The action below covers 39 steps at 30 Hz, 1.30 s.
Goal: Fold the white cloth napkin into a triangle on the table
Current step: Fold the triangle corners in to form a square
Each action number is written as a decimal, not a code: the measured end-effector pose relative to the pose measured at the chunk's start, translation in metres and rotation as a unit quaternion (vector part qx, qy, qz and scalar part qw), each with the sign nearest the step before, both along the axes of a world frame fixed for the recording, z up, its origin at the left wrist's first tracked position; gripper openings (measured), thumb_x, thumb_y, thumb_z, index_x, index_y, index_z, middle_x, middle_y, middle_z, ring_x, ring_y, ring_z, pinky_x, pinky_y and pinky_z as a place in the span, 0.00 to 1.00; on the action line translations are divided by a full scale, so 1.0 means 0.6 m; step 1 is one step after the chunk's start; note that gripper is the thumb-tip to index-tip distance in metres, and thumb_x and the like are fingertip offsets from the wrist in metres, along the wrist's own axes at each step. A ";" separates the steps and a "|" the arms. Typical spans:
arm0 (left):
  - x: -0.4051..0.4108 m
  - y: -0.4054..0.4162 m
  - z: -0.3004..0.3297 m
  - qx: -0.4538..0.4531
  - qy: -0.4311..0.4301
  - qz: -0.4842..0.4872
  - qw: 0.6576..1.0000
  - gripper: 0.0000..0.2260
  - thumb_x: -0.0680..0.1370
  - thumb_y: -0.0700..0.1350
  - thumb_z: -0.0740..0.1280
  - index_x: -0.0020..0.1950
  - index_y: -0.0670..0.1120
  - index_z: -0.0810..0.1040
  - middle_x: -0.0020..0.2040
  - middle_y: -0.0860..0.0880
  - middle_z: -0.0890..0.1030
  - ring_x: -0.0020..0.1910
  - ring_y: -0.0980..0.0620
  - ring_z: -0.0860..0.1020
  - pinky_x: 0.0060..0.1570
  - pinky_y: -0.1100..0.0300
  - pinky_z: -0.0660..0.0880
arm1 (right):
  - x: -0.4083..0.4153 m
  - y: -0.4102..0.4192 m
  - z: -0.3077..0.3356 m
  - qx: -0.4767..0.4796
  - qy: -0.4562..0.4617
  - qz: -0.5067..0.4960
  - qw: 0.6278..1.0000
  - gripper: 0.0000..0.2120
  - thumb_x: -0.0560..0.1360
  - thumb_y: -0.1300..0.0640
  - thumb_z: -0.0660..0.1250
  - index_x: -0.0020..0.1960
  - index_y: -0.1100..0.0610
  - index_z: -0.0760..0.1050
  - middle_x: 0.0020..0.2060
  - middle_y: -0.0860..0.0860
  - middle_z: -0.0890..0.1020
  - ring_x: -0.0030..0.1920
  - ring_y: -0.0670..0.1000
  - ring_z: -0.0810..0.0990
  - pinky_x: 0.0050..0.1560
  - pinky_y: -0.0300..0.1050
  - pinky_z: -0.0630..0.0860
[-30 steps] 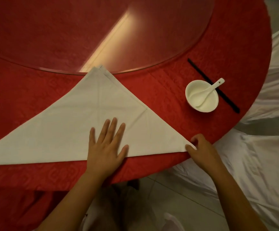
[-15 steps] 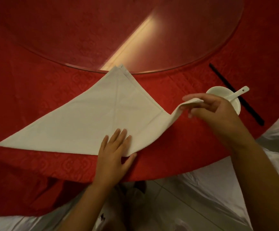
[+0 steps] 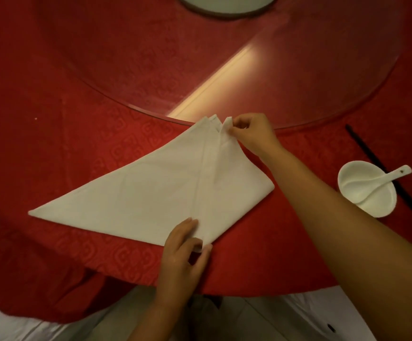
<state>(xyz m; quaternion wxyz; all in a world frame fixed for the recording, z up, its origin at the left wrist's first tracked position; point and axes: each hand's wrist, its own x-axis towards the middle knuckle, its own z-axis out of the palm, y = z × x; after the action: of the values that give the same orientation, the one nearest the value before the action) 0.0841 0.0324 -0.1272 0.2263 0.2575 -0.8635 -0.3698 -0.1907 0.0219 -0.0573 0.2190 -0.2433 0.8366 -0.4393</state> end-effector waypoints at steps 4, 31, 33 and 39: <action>-0.005 0.002 0.003 0.009 -0.012 0.035 0.999 0.04 0.70 0.37 0.71 0.37 0.39 0.77 0.57 0.41 0.79 0.60 0.51 0.72 0.58 0.54 0.71 | -0.007 -0.028 -0.030 0.041 0.037 -0.025 0.998 0.12 0.73 0.52 0.67 0.38 0.60 0.80 0.31 0.48 0.77 0.36 0.47 0.74 0.48 0.50 0.72; -0.005 -0.045 0.024 -0.224 -0.059 -0.138 0.963 0.05 0.72 0.39 0.71 0.41 0.38 0.81 0.43 0.42 0.83 0.46 0.42 0.81 0.43 0.52 0.78 | 0.120 0.155 -0.062 0.103 -0.157 -0.263 0.946 0.15 0.69 0.53 0.70 0.27 0.55 0.71 0.28 0.55 0.81 0.19 0.48 0.73 0.21 0.37 0.63; 0.000 -0.045 0.026 -0.235 -0.055 -0.136 0.961 0.04 0.71 0.38 0.72 0.40 0.37 0.81 0.41 0.42 0.83 0.43 0.43 0.82 0.43 0.52 0.78 | 0.123 0.157 -0.065 0.077 -0.174 -0.283 0.940 0.15 0.70 0.57 0.70 0.27 0.55 0.69 0.25 0.55 0.77 0.19 0.49 0.71 0.16 0.34 0.60; 0.024 -0.031 0.041 -0.242 -0.032 -0.159 0.957 0.03 0.70 0.35 0.73 0.37 0.37 0.81 0.38 0.43 0.83 0.40 0.45 0.81 0.39 0.53 0.78 | 0.154 0.195 -0.048 0.080 -0.178 -0.268 0.943 0.10 0.71 0.59 0.68 0.32 0.56 0.73 0.22 0.53 0.74 0.15 0.42 0.68 0.18 0.34 0.62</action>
<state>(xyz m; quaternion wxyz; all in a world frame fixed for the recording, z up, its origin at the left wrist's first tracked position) 0.0987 0.0139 -0.1025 0.1923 0.0657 -0.9638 -0.1727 -0.0985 0.1390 -0.0863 0.2572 0.0906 0.8506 -0.4496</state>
